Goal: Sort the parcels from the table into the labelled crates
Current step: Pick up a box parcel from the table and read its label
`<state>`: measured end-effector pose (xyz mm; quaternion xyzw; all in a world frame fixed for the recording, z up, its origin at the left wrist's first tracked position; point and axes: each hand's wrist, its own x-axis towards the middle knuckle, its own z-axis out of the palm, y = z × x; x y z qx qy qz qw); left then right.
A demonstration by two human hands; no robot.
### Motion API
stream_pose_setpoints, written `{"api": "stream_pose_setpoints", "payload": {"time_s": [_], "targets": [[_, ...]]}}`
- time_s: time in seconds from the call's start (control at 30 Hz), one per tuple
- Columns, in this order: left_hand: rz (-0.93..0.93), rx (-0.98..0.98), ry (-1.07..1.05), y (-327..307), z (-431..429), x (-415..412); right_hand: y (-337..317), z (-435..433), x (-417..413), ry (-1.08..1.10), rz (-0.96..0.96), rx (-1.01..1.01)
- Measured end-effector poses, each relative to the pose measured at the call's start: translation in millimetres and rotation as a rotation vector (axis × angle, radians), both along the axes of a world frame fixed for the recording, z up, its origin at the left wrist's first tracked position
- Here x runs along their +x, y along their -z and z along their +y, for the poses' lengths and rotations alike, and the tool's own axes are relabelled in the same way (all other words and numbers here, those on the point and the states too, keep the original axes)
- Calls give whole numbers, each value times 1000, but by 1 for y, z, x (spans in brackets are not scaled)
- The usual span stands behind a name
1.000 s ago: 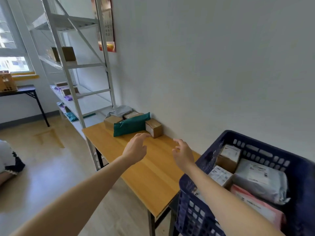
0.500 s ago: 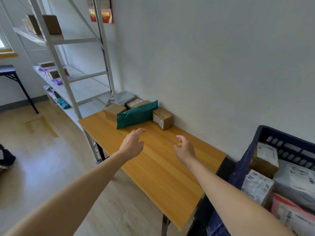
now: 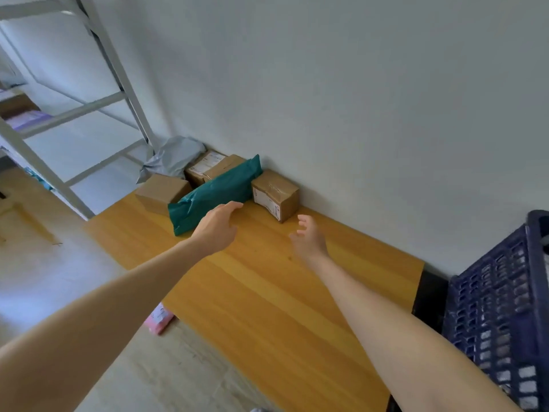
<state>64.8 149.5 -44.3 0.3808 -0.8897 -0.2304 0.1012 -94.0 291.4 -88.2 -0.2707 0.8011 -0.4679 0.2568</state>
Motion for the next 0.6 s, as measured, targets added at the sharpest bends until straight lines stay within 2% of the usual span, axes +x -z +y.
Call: {"api": "stream_pose_setpoints", "payload": {"time_s": [0.27,0.6], "targets": [[-85,71,113,28,-61,-43,34,-41,-31,113,-67,49],[-153,0,437,57,-151,-121,65,-97,-52,275,-149,68]]}}
